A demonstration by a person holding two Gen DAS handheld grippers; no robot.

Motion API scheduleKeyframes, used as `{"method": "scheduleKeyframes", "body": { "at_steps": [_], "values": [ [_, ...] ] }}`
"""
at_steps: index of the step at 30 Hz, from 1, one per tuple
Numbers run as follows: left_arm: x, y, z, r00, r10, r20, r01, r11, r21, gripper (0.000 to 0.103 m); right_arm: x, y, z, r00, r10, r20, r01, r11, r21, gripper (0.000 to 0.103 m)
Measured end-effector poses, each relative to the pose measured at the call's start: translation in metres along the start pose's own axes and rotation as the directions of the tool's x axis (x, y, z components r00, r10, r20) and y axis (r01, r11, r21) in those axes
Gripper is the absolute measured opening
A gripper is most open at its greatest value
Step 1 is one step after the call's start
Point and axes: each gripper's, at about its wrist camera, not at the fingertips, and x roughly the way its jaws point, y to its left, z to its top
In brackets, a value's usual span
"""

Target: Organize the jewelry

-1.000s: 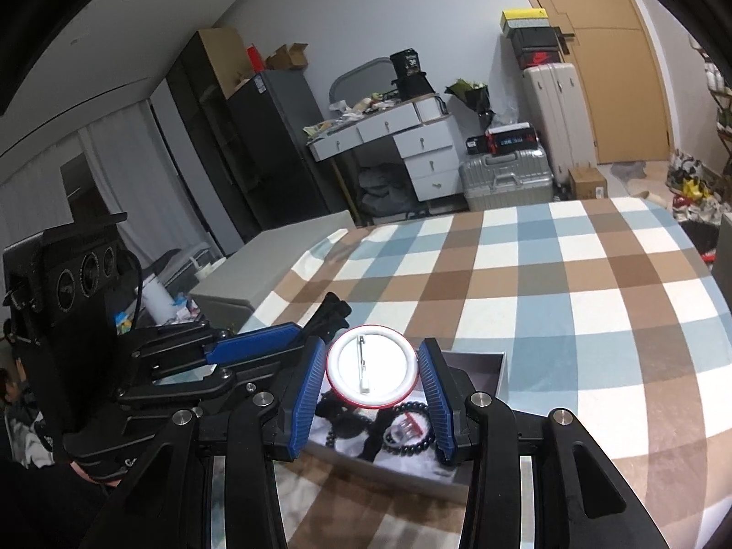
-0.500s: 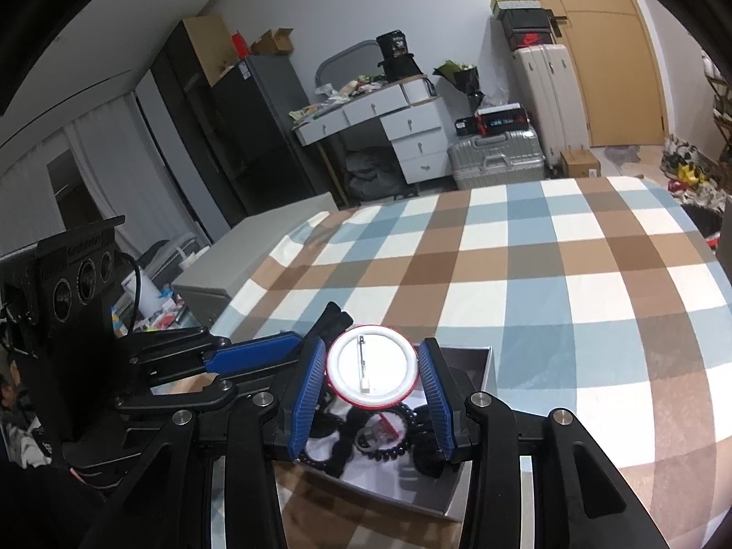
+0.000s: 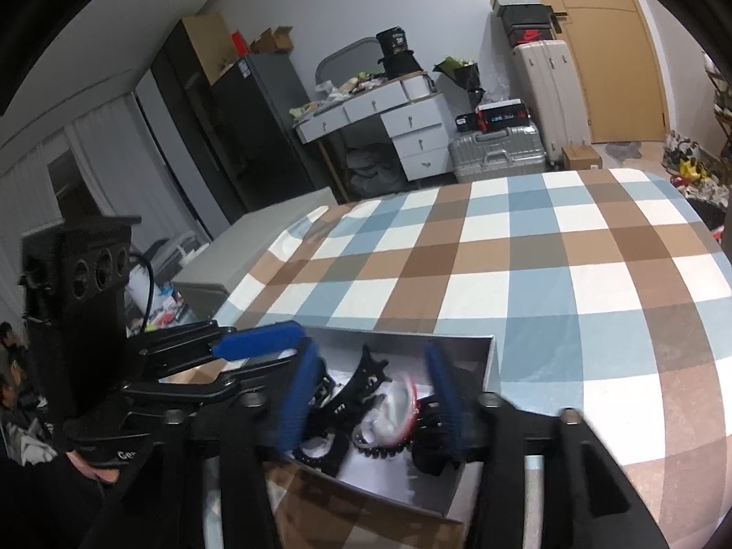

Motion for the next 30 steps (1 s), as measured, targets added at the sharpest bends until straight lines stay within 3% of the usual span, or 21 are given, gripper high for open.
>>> {"method": "scheduleKeyframes", "body": {
  "at_steps": [2, 7, 9, 11, 14, 18, 19, 23, 30],
  "values": [
    [-0.006, 0.004, 0.0, 0.999, 0.038, 0.029, -0.037, 0.999, -0.027, 0.06, -0.005, -0.002, 0.0, 1.0, -0.012, 0.017, 0.012, 1.0, 0.006, 0.066],
    [-0.026, 0.013, -0.003, 0.984, 0.124, 0.125, -0.11, 0.988, -0.112, 0.06, -0.023, 0.002, 0.001, 0.995, -0.06, 0.08, 0.06, 0.998, -0.007, 0.08],
    [-0.036, 0.016, -0.006, 0.966, 0.192, 0.175, -0.164, 0.973, -0.162, 0.061, -0.032, 0.008, 0.001, 0.99, -0.076, 0.119, 0.08, 0.996, -0.03, 0.086],
    [-0.046, 0.016, -0.009, 0.946, 0.241, 0.218, -0.199, 0.96, -0.196, 0.076, -0.042, 0.017, 0.002, 0.983, -0.087, 0.164, 0.098, 0.993, -0.06, 0.095],
    [-0.059, 0.014, -0.012, 0.907, 0.311, 0.284, -0.252, 0.941, -0.226, 0.085, -0.055, 0.031, 0.002, 0.973, -0.074, 0.22, 0.098, 0.99, -0.1, 0.102],
    [-0.073, 0.008, -0.014, 0.874, 0.359, 0.327, -0.287, 0.925, -0.249, 0.094, -0.072, 0.046, 0.003, 0.961, -0.032, 0.275, 0.067, 0.99, -0.12, 0.103],
    [-0.077, 0.005, -0.015, 0.864, 0.374, 0.338, -0.297, 0.919, -0.257, 0.1, -0.075, 0.05, 0.003, 0.958, -0.028, 0.287, 0.068, 0.989, -0.129, 0.103],
    [-0.088, -0.002, -0.019, 0.832, 0.393, 0.392, -0.314, 0.915, -0.252, 0.102, -0.088, 0.064, -0.001, 0.944, -0.034, 0.33, 0.092, 0.982, -0.162, 0.103],
    [-0.098, -0.019, -0.022, 0.784, 0.459, 0.418, -0.397, 0.889, -0.23, 0.102, -0.108, 0.07, -0.008, 0.92, -0.046, 0.389, 0.117, 0.98, -0.162, 0.103]
  ]
}}
